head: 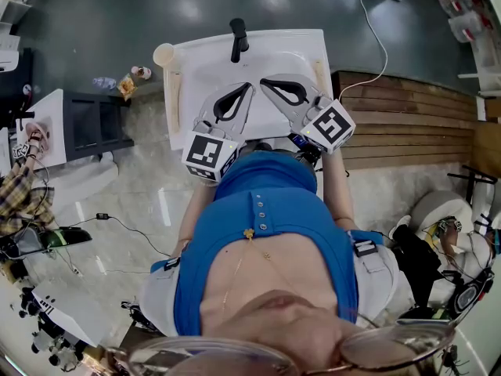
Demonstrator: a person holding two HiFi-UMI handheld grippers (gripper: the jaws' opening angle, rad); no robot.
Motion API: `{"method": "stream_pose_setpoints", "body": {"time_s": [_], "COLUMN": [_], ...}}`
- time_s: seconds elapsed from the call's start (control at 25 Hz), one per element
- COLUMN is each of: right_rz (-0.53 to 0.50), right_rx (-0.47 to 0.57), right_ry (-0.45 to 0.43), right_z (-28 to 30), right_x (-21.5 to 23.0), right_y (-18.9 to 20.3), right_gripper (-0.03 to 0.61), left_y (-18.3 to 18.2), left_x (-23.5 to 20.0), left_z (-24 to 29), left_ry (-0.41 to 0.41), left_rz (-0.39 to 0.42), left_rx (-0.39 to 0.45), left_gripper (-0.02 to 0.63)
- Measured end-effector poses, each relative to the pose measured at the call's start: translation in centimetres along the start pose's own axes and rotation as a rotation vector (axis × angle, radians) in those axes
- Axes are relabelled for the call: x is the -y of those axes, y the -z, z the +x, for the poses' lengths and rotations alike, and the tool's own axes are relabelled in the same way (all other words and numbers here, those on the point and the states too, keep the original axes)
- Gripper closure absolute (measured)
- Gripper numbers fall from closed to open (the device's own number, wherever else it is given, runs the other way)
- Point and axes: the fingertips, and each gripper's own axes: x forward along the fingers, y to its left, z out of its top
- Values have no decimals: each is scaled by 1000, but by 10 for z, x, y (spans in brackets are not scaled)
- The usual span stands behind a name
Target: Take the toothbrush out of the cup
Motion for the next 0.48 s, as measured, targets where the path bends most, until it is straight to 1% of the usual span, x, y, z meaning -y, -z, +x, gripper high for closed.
{"method": "stream_pose_setpoints", "body": {"time_s": [0.12, 0.28, 0.48], "right_rz": [-5, 3, 9], "right_rx": [11, -7, 0], "right_ry": [1, 8, 11], "right_z": [-1, -2, -5], "right_x": [0, 1, 2], "right_y": [-4, 0, 1], "right_gripper": [577, 577, 577], "left_y": [1, 2, 5], "left_x": [2, 3, 6], "left_z": [0, 0, 2], "left_ry": [2, 5, 8], "left_rz": [0, -3, -6], "left_rx": [-5, -10, -15], "left_gripper": [612, 612, 612]}}
